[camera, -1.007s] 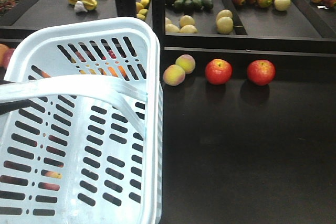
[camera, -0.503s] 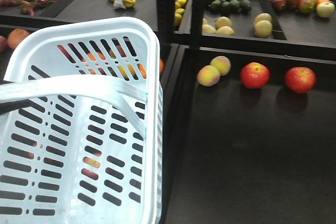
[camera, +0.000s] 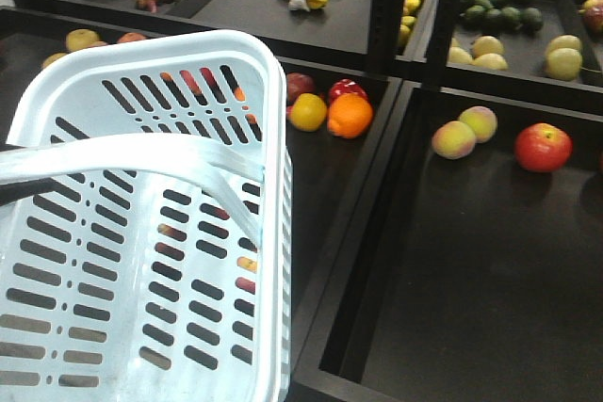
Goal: Pick three apples into basket with both arms
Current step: 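Drive the base away from the table carrying the basket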
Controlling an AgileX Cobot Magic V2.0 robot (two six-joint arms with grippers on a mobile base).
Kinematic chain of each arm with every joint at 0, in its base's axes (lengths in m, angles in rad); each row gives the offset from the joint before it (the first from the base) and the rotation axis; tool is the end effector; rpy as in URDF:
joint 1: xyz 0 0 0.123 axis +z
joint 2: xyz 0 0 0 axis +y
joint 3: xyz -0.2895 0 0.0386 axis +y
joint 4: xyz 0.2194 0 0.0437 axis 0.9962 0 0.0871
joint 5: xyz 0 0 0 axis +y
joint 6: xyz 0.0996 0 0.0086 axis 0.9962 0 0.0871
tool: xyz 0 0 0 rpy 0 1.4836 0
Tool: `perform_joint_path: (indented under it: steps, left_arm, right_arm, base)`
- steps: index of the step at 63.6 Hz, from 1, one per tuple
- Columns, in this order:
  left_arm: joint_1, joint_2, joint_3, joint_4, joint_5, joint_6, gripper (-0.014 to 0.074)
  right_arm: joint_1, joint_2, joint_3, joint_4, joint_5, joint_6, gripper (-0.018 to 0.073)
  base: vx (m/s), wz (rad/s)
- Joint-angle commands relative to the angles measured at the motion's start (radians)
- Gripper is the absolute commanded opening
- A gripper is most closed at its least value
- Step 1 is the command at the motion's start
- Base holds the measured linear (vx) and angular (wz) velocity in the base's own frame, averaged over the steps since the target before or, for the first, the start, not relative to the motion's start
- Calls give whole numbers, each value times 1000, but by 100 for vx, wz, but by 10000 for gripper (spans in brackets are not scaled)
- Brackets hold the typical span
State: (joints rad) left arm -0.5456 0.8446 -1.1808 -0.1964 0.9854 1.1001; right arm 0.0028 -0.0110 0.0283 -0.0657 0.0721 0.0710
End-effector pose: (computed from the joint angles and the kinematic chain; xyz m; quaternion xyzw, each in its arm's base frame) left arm 0.0883 -0.0727 0.4268 0.6333 0.5984 0.0377 0.4893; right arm 0.0302 -0.0004 0.1980 0.0026 0.7078 0.0012 0.7064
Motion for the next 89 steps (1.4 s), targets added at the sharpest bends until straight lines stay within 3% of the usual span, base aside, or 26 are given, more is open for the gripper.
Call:
perform_joint_path:
  steps: [1,89]
  left_arm:
    - [-2,-12,-27,-24,-90,-14,-8]
    - [-2,-12,-27,-24,-90,-14,-6]
  right_arm:
    - [-1,2,14,-9,-72,-3,-9]
    - [-1,2,14,-9,-72,-3,-9]
  base:
    - [-6,30]
    - [-8,46]
